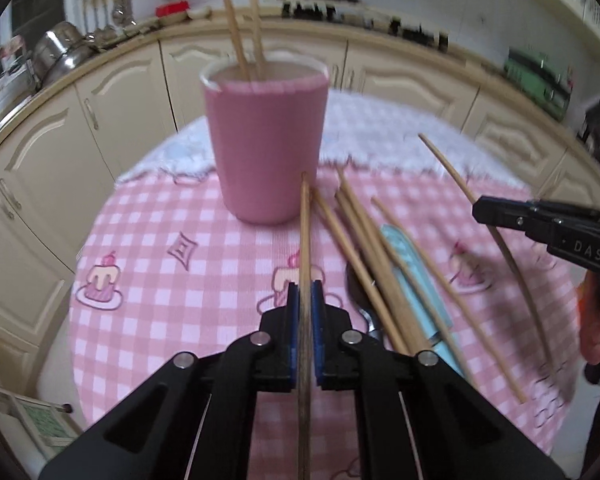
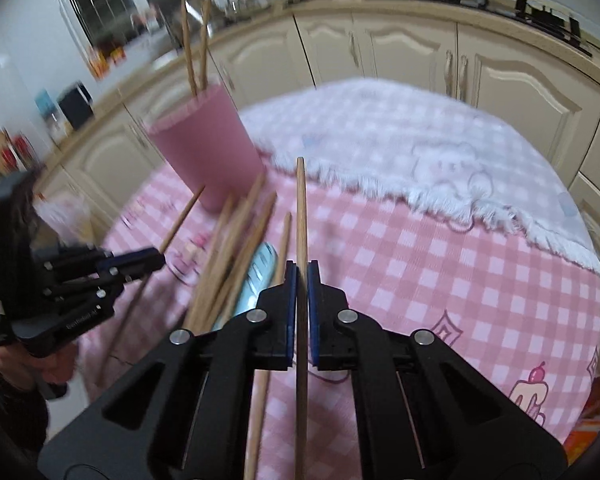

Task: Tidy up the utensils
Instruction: 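Carry the chopstick with the right tool and drop it into the pink cup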

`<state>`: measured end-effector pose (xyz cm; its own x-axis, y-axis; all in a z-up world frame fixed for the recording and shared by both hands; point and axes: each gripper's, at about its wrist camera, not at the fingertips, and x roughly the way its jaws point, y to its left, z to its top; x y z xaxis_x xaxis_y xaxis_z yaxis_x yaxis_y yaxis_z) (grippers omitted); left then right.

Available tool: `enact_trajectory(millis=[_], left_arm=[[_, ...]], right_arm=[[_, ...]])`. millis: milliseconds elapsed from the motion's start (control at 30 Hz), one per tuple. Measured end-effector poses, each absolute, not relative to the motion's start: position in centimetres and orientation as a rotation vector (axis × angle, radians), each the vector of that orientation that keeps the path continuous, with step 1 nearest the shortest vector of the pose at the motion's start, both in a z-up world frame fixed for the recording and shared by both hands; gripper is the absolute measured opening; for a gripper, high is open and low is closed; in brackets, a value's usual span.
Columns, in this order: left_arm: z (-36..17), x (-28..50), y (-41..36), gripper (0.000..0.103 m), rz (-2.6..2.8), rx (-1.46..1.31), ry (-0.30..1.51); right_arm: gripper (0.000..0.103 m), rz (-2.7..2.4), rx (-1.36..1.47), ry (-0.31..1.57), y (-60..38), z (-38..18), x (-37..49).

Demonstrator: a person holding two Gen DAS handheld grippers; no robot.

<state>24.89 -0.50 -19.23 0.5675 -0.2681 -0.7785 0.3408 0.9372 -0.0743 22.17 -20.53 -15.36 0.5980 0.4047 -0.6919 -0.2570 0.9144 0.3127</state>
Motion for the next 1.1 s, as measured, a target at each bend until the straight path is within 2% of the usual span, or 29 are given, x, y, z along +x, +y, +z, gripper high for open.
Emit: enact_trajectory(millis=[300,700,1100], left_arm=[[-13.4,22.8,0.7,0.005,-0.386,-0.041,0.615],[-7.5,23.0,1.2,0.005,-0.405,-0.124,0.411],[-0.2,28.3,2.8,0.005,-0.356,-0.184,0.197]], right_arm=[[0.005,0.434,0.322,0.640,-22.3,-11.9,20.9],[0.006,0.403,0.372,0.412,-22.1,-6.6,22.5],[0.006,0.455,0.341,0.191,-16.4,1.9,28.7]])
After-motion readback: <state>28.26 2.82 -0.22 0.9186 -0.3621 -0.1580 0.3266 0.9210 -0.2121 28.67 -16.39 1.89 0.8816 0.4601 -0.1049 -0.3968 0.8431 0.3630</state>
